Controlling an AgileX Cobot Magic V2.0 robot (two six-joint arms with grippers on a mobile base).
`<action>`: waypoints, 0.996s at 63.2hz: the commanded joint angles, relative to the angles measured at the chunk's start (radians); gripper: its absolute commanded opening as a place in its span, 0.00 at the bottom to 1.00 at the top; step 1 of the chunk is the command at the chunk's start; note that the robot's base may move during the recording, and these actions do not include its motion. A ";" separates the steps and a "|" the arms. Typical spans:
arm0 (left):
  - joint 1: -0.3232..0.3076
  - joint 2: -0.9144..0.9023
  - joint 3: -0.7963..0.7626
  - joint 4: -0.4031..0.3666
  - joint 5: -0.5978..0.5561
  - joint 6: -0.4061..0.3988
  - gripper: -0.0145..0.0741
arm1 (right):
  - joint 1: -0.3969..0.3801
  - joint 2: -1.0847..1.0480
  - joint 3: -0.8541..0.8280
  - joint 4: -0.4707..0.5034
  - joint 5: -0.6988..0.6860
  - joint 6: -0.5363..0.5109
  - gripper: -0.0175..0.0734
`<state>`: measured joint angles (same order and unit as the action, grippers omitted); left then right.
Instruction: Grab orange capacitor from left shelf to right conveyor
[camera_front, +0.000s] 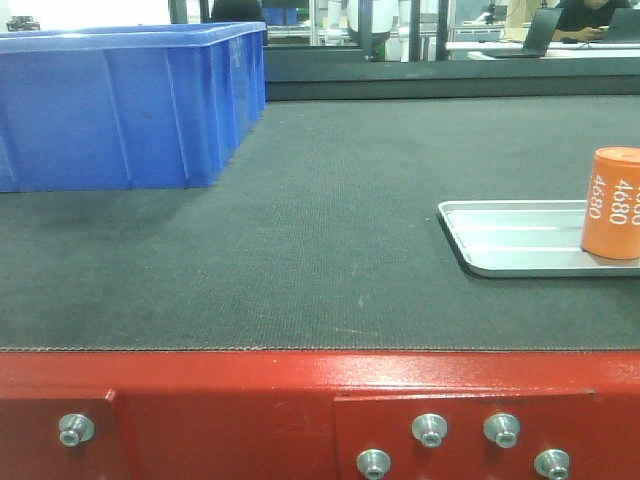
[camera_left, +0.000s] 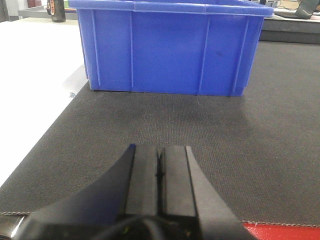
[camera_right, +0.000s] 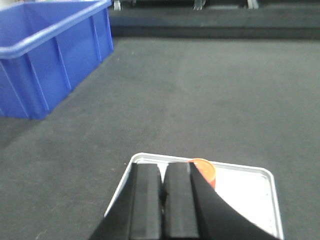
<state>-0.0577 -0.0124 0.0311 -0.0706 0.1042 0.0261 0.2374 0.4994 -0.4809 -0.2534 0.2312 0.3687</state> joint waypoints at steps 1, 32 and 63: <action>-0.005 -0.011 -0.004 -0.003 -0.083 -0.002 0.02 | 0.005 -0.075 -0.041 -0.003 0.025 0.000 0.26; -0.005 -0.011 -0.004 -0.003 -0.083 -0.002 0.02 | 0.005 -0.162 -0.041 -0.004 0.058 -0.001 0.26; -0.005 -0.011 -0.004 -0.003 -0.083 -0.002 0.02 | -0.159 -0.192 0.111 0.331 -0.079 -0.400 0.26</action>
<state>-0.0577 -0.0124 0.0311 -0.0706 0.1042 0.0261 0.1269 0.3230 -0.3762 0.0177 0.2905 0.0528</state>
